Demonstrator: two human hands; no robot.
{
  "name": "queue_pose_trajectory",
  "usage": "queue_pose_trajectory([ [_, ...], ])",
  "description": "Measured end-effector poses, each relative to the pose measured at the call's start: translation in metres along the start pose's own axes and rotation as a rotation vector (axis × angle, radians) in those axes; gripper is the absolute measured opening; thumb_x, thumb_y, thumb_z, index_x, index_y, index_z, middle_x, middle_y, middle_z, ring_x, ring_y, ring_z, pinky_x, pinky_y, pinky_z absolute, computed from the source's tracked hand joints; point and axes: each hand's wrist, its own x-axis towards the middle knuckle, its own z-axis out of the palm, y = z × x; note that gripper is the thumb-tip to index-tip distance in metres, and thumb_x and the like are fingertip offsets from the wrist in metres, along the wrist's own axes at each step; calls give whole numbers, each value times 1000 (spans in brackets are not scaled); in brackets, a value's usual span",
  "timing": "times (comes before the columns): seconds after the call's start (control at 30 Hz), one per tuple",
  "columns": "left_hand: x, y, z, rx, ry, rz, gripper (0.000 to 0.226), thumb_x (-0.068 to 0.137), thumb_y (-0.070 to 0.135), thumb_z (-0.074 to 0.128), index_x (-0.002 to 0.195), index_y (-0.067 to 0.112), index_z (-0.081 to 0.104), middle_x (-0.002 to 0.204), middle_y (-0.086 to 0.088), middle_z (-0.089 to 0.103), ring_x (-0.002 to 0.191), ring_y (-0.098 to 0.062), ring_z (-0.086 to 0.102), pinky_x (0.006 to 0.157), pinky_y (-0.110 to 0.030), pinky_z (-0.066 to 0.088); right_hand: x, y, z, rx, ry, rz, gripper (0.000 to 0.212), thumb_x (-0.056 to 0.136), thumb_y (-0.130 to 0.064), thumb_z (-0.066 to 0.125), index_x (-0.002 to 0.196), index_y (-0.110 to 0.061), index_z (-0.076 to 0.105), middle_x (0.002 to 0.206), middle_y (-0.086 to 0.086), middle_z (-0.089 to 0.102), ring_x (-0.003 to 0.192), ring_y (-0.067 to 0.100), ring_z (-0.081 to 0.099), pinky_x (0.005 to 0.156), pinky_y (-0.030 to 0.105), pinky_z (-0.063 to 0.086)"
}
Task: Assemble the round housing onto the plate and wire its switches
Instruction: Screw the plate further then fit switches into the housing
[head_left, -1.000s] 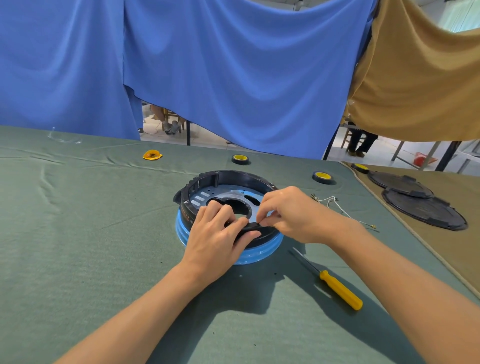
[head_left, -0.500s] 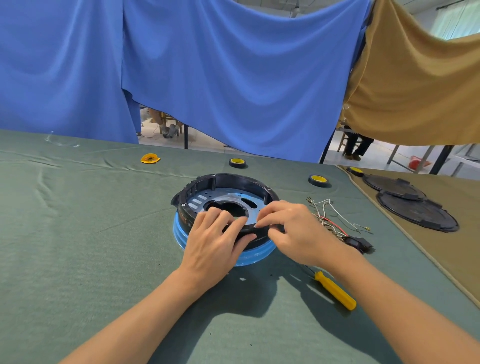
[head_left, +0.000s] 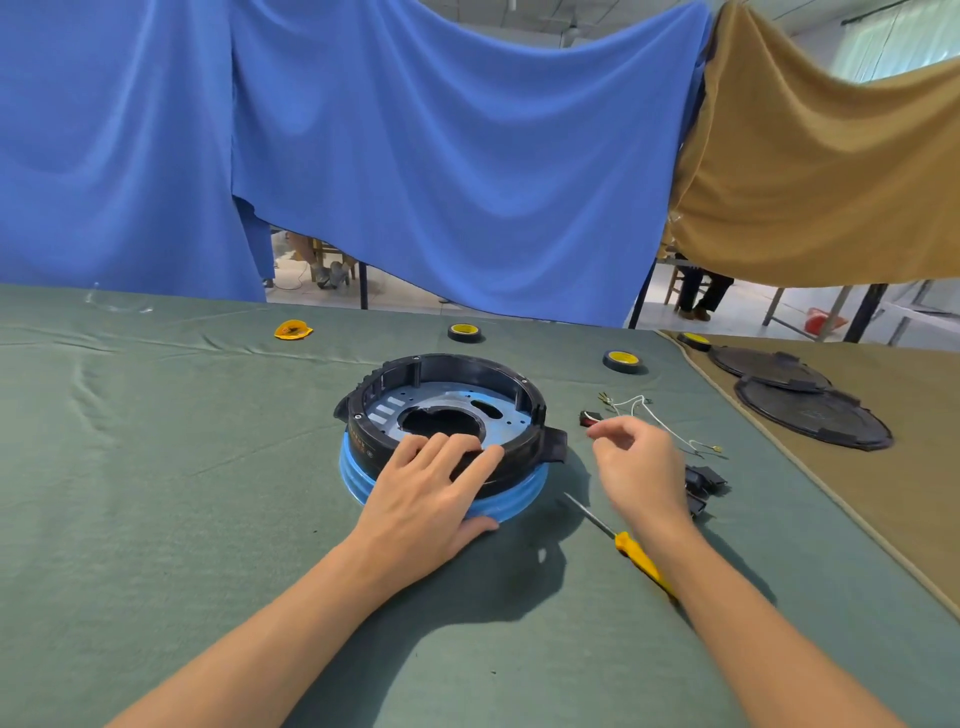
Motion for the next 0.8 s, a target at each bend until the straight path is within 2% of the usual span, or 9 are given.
queue_pose_trajectory([
  [0.07,-2,2,-1,16,-4,-12,67,73,54,79,124,13,65,115,-4,65,98,-24,64,86,-37,47,22,10,-5,-164,-40,-7,20,88,-9,57,92,-18,73,90,-1,70,85,15,60,77,32,50],
  [0.23,0,8,1,45,35,-44,62,71,47,85,119,11,69,112,-7,67,95,-26,65,89,-36,40,45,32,1,-590,-176,-131,21,93,-13,55,98,-19,75,103,7,71,94,24,62,80,36,54],
  [0.37,3,12,-1,59,25,-80,63,64,43,90,114,9,71,106,-8,68,89,-27,66,83,-40,50,39,37,12,-781,-77,-124,16,92,-11,59,98,-14,73,97,10,69,90,29,64,73,37,54],
  [0.47,7,14,-1,69,18,-98,66,60,39,93,112,6,71,103,-11,68,86,-29,66,78,-42,53,34,37,16,-861,-74,-88,12,91,-8,58,97,-13,66,95,10,67,91,29,63,68,37,52],
  [0.63,9,14,-1,61,19,-89,65,60,36,94,110,2,71,100,-16,68,83,-32,66,74,-43,54,29,26,12,-843,-115,-70,17,91,-9,61,107,-11,59,105,11,66,98,28,61,77,36,52],
  [0.7,10,14,-2,53,23,-79,64,61,36,93,110,2,71,99,-15,68,82,-32,65,74,-42,54,26,17,9,-764,-135,-47,20,92,-9,60,112,-8,60,110,13,64,102,30,60,81,38,51],
  [0.73,10,14,-2,51,24,-81,63,61,37,93,110,2,71,99,-15,67,82,-31,65,74,-41,53,23,10,7,-652,-161,-11,21,93,-8,58,113,-6,62,111,15,64,104,31,60,84,40,51],
  [0.8,11,15,-4,47,27,-97,64,62,38,92,111,3,71,100,-14,67,83,-31,64,74,-41,52,12,-4,6,-186,-205,149,20,95,-2,51,109,-3,65,106,16,65,95,28,66,84,42,55],
])
